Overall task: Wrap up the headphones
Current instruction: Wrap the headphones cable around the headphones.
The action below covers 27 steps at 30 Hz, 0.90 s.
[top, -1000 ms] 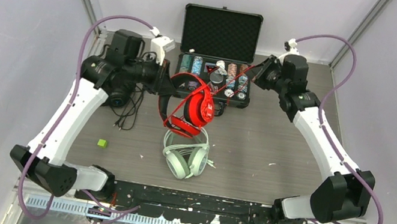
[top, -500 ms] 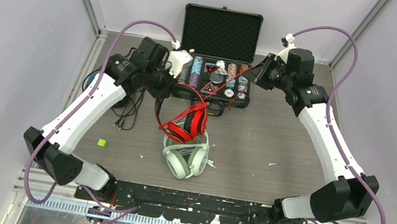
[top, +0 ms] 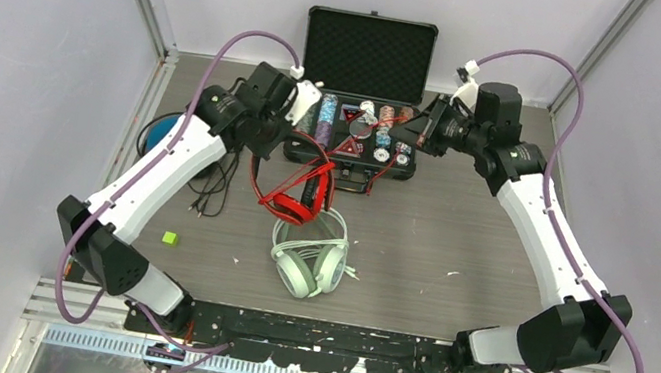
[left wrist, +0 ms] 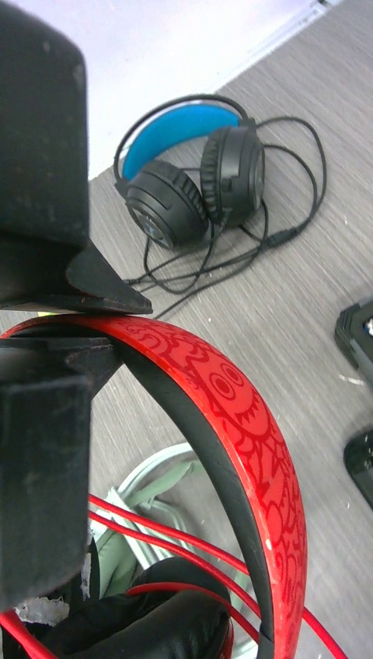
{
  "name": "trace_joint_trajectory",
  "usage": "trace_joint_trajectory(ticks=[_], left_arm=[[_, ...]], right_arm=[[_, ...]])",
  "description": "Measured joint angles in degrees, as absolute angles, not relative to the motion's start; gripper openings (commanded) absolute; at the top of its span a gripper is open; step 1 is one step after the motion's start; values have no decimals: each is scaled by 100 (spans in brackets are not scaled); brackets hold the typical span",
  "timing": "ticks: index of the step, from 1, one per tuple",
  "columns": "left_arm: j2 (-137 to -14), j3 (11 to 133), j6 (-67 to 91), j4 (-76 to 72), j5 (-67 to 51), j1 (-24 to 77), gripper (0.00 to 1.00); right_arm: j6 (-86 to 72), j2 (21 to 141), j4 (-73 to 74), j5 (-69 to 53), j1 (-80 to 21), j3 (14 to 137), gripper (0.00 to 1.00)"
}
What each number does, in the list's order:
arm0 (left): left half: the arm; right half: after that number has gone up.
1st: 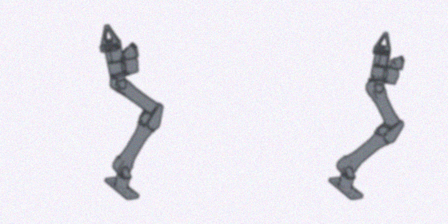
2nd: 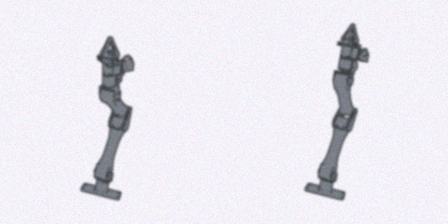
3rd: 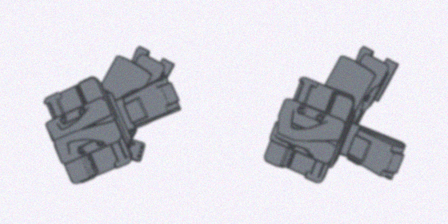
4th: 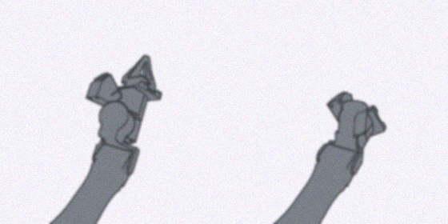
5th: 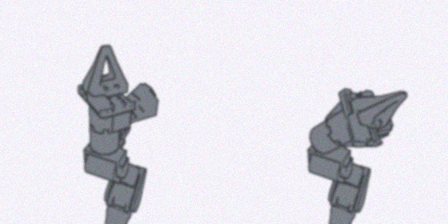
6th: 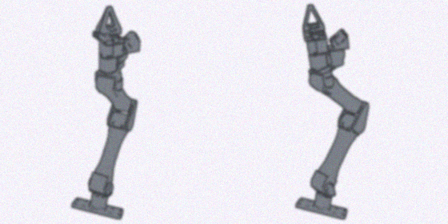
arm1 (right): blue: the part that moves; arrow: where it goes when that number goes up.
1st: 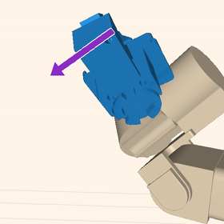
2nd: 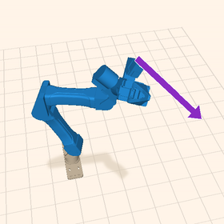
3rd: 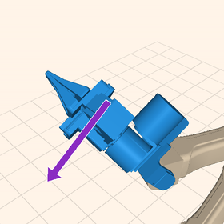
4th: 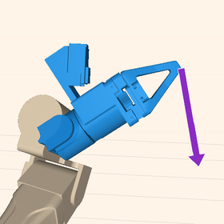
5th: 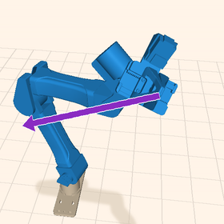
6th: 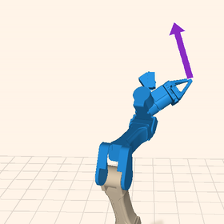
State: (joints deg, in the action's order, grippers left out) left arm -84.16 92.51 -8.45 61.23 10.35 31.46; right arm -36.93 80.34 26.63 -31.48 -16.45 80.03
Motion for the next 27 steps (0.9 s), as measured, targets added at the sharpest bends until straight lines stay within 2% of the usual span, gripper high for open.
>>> trace_joint_trajectory(ticks=[8,15,27], left_arm=[[-8700,9321,-615,6136,2023,3151,0],[-9006,9564,23,6154,2768,3162,0],[-9174,9854,1745,6110,3223,3035,0]], right_arm=[[-4244,7723,2453,-3691,-2139,7848,1],[-4897,7701,1903,-3708,-3004,7780,1],[-5614,7992,1085,-2453,-4265,7623,0]])
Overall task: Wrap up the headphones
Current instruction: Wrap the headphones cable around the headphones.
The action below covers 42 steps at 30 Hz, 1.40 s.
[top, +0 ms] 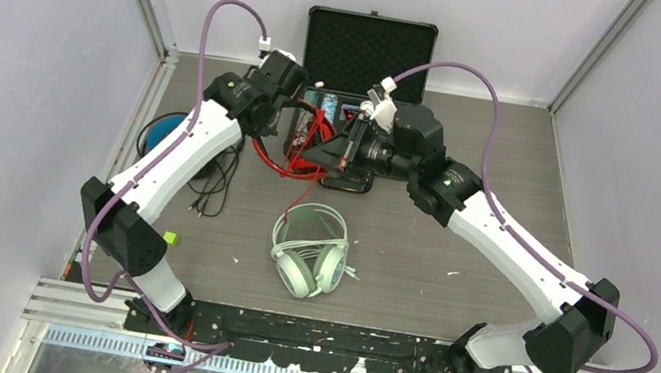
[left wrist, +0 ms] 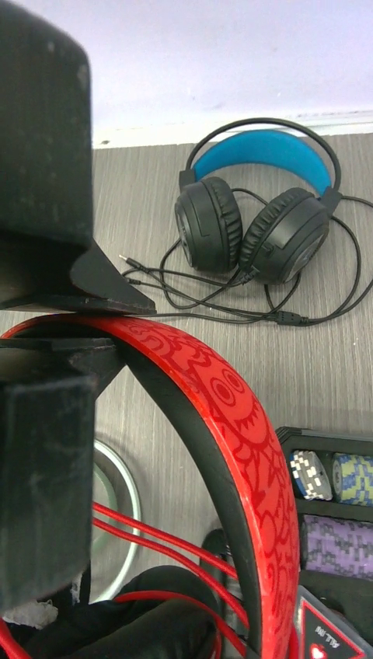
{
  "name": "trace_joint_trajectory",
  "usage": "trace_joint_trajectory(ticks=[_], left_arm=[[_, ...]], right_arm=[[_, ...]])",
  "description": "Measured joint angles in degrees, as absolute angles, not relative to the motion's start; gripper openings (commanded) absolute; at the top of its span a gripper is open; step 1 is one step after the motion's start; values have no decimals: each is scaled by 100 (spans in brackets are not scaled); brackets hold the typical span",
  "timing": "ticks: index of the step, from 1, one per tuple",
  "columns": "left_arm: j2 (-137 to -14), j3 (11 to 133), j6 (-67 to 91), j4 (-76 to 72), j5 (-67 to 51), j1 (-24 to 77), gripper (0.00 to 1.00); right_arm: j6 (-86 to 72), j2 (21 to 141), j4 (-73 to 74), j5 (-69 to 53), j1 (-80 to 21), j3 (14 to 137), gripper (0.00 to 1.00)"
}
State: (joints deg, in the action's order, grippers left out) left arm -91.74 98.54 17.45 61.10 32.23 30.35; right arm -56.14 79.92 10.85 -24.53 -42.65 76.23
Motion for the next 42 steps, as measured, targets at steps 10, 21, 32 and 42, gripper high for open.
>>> trace_joint_trajectory(ticks=[10,21,32,42], left_arm=[[-9126,9795,1940,5996,3063,2692,0],[-8801,9472,1855,5765,2803,2683,0],[-8801,9474,2810,5741,2357,2445,0],[-8774,9695,3913,5671,1715,2423,0]], right_arm=[[-4829,7456,1638,-849,-4355,7347,0],[-4469,7168,1800,-521,-4338,7406,0],[-4880,7658,1061,-888,-4788,7262,3],[-4285,7819,410,-169,-5155,6611,8]])
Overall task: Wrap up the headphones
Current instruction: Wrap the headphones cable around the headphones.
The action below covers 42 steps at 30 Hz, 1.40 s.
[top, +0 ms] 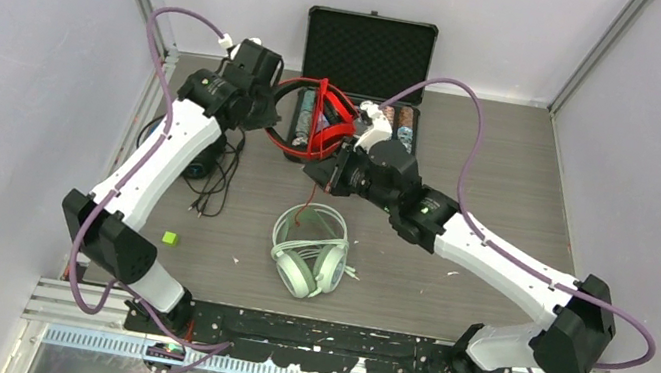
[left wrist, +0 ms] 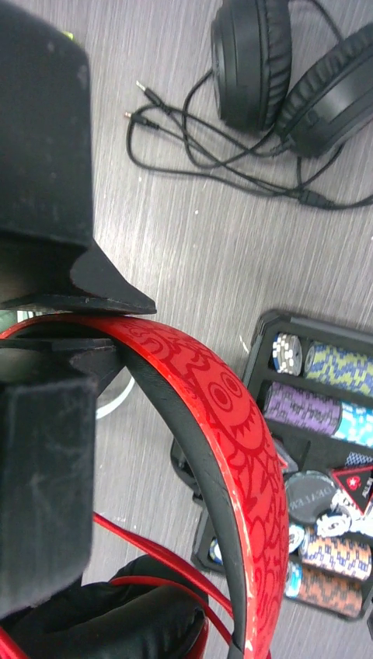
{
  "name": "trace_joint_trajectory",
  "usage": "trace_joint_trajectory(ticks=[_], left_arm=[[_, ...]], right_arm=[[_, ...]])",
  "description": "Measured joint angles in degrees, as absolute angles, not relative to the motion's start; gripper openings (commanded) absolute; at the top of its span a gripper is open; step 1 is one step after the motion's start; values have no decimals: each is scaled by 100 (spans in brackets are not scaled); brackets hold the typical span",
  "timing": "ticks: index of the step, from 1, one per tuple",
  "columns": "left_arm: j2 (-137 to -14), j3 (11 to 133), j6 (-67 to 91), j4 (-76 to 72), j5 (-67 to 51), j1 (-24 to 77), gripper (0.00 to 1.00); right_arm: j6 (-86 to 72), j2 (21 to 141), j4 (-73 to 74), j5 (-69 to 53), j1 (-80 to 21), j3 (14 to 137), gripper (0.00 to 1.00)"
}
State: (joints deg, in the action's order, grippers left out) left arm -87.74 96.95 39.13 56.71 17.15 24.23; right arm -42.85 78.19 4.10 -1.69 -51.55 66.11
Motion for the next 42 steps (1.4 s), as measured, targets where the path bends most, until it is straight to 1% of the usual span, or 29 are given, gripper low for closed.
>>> trace_joint_trajectory(ticks=[6,9,11,24,25,28,31,35,42], left_arm=[[-8685,9695,4322,5607,1345,2418,0],[-8554,9690,4556,5494,1138,2412,0],[-8429,9653,4641,5371,1028,2394,0],[-7964,9347,5019,5151,600,2349,0],[-7905,9343,5052,5133,574,2349,0],[-7769,9343,5107,5022,449,2349,0],[-7721,9341,5107,4984,373,2349,0],[-7721,9332,5059,4982,165,2349,0],[-7721,9327,4613,5000,-779,2320,0]], right_arm=[[-3623,7826,-504,226,-5166,6040,12],[-3273,7826,-974,311,-5179,5793,8],[-3079,7824,-1304,370,-5192,5662,8],[-2263,7828,-2899,464,-5218,4906,15],[-2259,7828,-3011,464,-5218,4805,15],[-2259,7859,-3192,497,-5218,4652,8],[-2231,7891,-3527,600,-5218,4560,7],[-2038,7891,-3992,707,-5218,4353,4],[-1461,7817,-4866,624,-5188,3955,4]])
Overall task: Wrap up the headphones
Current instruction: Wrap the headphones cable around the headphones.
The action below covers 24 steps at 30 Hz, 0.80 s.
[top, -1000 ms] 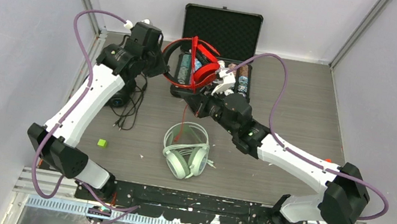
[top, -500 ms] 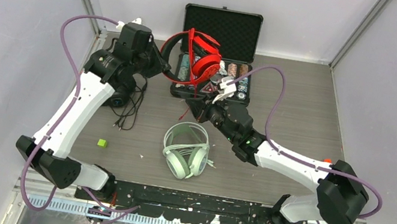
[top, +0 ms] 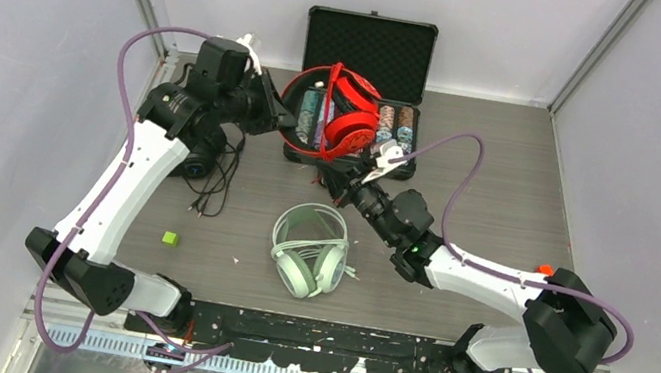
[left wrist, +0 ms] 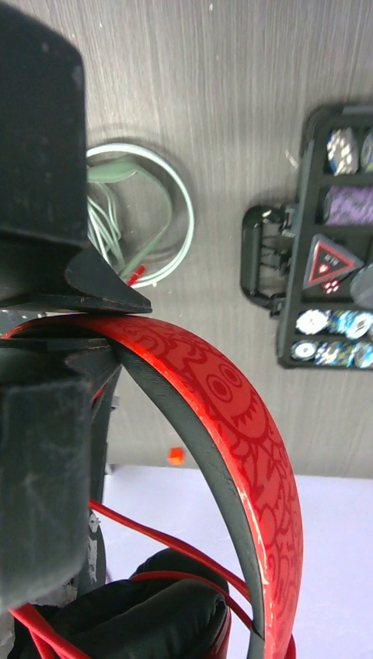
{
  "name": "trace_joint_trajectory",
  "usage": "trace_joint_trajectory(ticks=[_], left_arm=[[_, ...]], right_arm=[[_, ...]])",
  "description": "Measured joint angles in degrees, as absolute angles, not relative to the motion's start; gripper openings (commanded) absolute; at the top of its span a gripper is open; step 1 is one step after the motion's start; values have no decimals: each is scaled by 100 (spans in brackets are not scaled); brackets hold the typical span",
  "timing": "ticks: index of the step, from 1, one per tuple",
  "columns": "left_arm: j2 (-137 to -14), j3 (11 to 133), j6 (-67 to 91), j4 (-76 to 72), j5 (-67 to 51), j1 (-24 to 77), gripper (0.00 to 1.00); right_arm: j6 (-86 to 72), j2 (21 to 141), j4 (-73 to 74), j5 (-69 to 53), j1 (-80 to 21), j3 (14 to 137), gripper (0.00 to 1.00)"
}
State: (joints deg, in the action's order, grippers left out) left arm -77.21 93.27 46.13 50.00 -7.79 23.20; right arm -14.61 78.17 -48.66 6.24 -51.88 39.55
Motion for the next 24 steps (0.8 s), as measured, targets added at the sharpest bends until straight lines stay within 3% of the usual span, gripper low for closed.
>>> trace_joint_trajectory(ticks=[10,24], left_arm=[[-7708,9017,4462,5004,-1951,2316,0],[-7682,8965,4762,4960,-1826,2318,0]], right_arm=[[-899,7275,-5426,502,-5085,3465,20],[-2032,7378,-5043,495,-5054,2967,28]])
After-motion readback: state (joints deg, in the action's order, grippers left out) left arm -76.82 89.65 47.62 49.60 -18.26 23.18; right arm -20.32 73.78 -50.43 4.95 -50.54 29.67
